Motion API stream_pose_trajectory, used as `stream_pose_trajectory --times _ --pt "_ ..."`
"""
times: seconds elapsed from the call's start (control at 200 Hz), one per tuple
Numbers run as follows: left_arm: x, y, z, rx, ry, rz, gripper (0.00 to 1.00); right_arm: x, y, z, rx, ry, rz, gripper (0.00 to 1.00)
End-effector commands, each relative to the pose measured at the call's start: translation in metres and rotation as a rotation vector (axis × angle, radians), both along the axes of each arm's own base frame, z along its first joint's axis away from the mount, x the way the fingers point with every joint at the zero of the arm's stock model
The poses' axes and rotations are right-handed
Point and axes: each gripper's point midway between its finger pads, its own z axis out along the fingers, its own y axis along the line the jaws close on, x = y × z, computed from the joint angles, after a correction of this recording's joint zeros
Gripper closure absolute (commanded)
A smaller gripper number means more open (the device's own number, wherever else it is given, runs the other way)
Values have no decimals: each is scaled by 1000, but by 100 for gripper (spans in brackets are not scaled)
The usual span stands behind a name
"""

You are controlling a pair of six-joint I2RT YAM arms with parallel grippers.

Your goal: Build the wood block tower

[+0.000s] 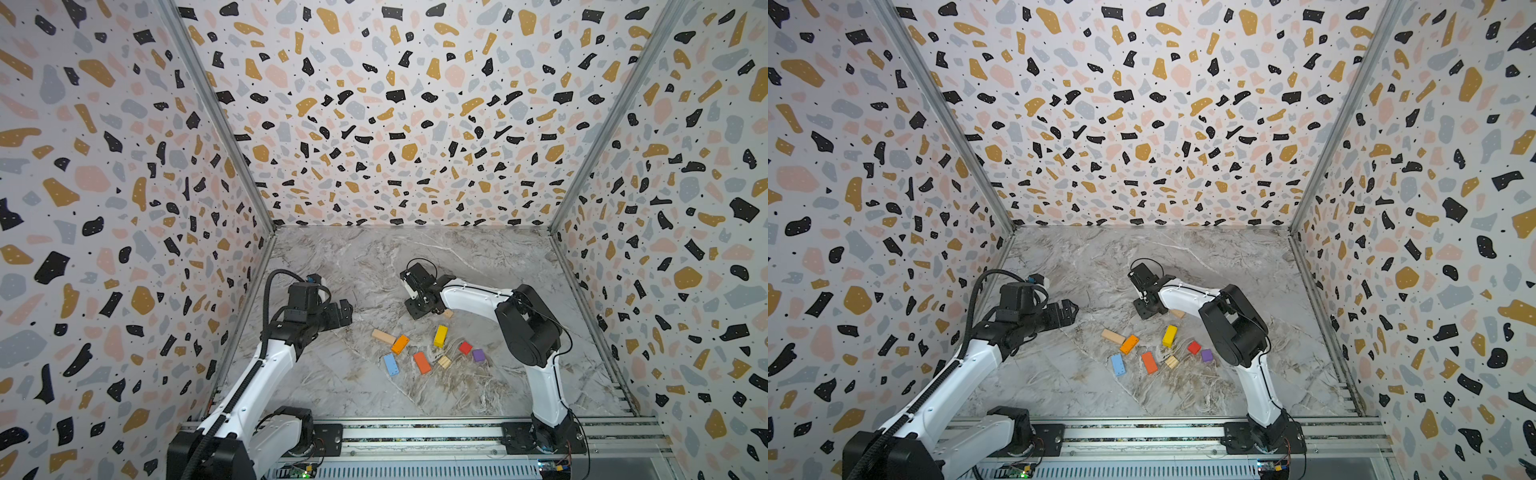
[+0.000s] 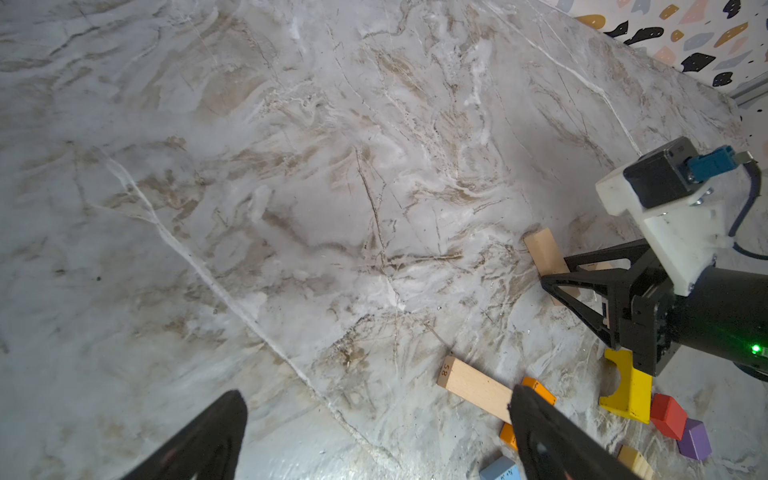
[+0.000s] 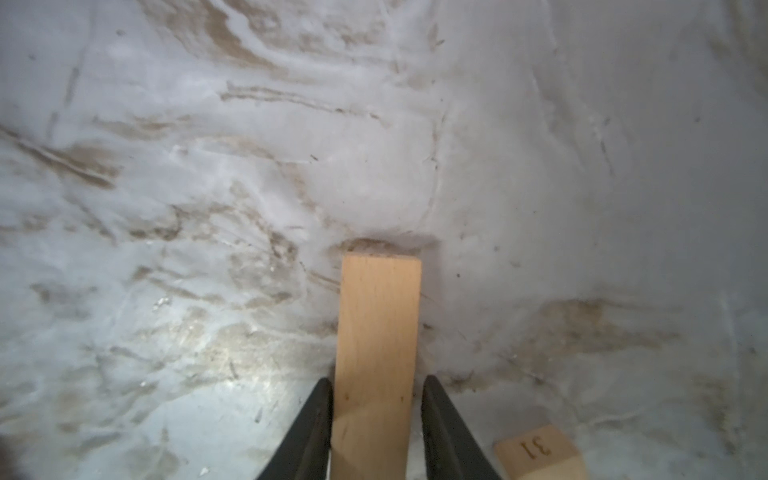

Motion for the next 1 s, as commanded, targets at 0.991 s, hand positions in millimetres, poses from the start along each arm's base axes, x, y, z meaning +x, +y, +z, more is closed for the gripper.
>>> stream_pose_trajectory --times 0.991 --pt "-3 -5 7 -21 -69 -31 0 -24 -3 16 4 68 -555 98"
